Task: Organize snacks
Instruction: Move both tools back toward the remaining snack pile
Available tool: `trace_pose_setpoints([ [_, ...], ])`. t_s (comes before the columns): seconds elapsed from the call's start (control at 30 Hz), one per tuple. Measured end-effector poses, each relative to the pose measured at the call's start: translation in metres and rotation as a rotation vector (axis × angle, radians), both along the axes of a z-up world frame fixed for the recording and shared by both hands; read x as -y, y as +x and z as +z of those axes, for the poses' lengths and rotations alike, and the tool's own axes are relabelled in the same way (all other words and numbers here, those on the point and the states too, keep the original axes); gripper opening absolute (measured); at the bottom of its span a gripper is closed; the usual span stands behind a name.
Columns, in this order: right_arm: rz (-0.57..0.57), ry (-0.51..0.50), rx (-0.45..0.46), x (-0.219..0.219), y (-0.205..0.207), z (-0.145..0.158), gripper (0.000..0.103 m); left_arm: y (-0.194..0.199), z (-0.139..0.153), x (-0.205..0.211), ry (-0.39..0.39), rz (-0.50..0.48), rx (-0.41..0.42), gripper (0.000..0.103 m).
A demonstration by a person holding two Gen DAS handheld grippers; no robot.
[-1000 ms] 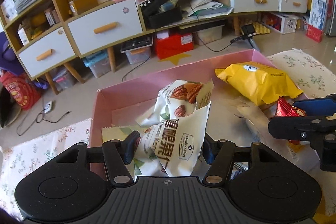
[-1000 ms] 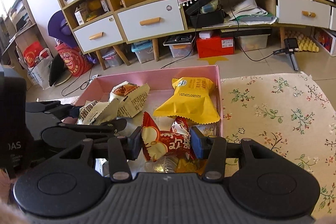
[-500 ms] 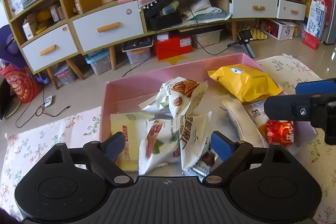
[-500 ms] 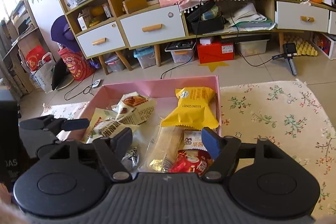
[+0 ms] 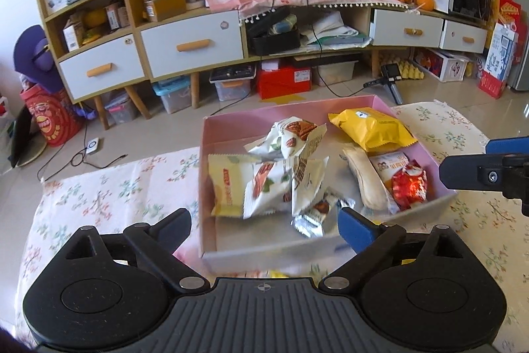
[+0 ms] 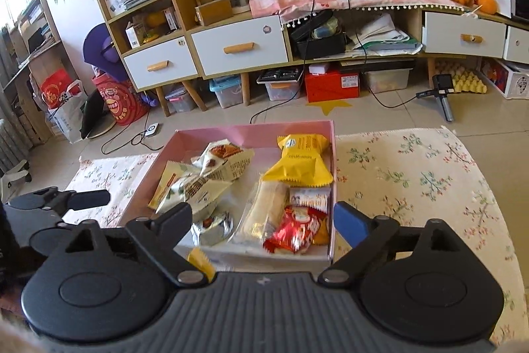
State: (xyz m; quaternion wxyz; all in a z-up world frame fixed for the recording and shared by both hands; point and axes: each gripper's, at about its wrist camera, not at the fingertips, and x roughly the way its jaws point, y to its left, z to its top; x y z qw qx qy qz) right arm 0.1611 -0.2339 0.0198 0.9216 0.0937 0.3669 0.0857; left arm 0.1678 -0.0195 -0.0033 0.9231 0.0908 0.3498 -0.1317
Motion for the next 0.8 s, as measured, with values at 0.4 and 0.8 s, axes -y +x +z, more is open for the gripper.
trace_pose_setpoints([
  [0.4,0.014,-0.049,-0.008,-0.012,-0.041,0.004,0.1,-0.055,0.006,-0.029,-0.012,0.034,-0.008,0.098],
  [0.8,0.009,-0.078,-0.033,-0.019,-0.07,-0.013,0.103,-0.092,-0.014,-0.062,-0.009,0.023,-0.024,0.1],
])
